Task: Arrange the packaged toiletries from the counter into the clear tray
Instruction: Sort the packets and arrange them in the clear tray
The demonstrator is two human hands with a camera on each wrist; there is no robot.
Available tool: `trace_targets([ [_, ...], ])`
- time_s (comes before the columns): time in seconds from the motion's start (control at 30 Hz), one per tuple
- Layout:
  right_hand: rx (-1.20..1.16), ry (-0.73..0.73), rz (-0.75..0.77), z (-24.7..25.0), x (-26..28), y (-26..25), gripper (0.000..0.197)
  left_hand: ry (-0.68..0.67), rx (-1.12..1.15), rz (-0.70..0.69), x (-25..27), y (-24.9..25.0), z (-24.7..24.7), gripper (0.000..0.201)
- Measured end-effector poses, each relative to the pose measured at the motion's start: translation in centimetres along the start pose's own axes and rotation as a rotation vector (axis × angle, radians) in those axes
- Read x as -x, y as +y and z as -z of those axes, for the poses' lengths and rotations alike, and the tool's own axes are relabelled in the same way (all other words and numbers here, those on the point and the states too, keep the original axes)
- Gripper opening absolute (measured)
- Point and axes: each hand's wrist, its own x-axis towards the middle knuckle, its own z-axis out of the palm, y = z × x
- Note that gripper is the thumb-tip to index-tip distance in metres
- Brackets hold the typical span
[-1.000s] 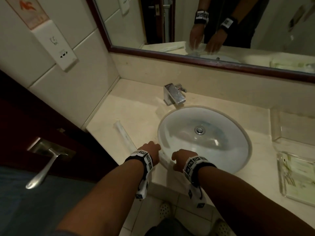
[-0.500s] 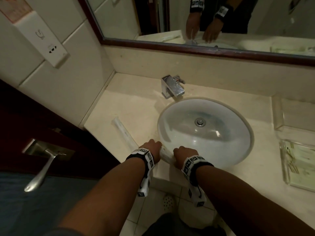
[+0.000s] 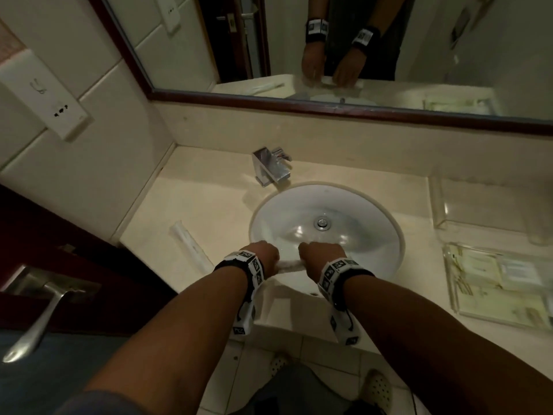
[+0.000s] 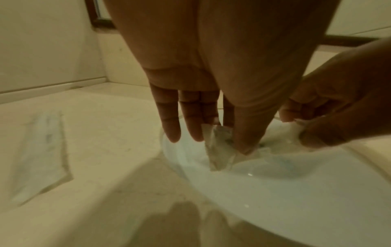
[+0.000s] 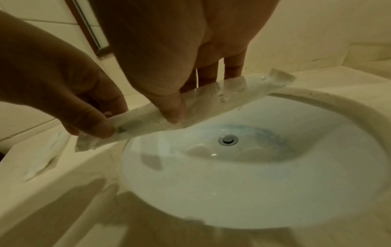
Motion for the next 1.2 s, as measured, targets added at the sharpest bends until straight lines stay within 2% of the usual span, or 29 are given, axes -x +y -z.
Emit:
trace_targets([
  [0.2, 0.007, 0.057, -0.047, 0.7, 2.4, 4.8, 0.025, 0.005, -0.008, -0.065, -0.3, 5.1, 2.7, 0.030],
  [0.33, 0.025, 0.057, -0.069, 0.9, 4.4, 8.1, 0.032, -0.004, -0.016, -0.095, -0.2, 8.9, 4.1, 0.039],
  [0.43, 0.059, 0.042, -0.088, 1.0, 5.8, 10.8, 0.034, 0.012, -0.035, -0.140, -0.5, 11.9, 4.6, 0.033],
  [0.5, 0.078, 0.030, -0.119, 1.1, 6.8, 12.6, 0.035, 0.025, -0.060, -0.186, -0.6, 14.0, 4.8, 0.022],
  [0.6, 0.087, 0.031, -0.182, 1.2, 8.2, 15.1, 0.036, 0.047, -0.026, -0.254, -0.9, 16.8, 4.9, 0.038],
  [0.67, 0.070, 0.028, -0.219, 1.3, 9.2, 16.7, 0.037, 0.086, -0.012, -0.281, -0.9, 18.9, 5.2, 0.042],
  [0.8, 0.017, 0.048, -0.270, 1.2, 11.3, 19.7, 0.033, 0.067, 0.060, -0.270, -1.2, 22.5, 5.8, 0.031],
  [0.9, -0.032, 0.072, -0.304, 0.6, 12.8, 21.5, 0.027, 0.052, 0.094, -0.264, -1.9, 24.4, 5.6, 0.030],
  [1.07, -0.028, 0.081, -0.362, -1.3, 15.4, 24.4, 0.026, 0.050, 0.016, -0.306, -2.4, 28.3, 4.8, 0.027],
  [1.2, -0.047, 0.026, -0.407, -2.9, 17.3, 27.0, 0.028, 0.044, -0.029, -0.344, -3.2, 31.9, 3.5, 0.026],
])
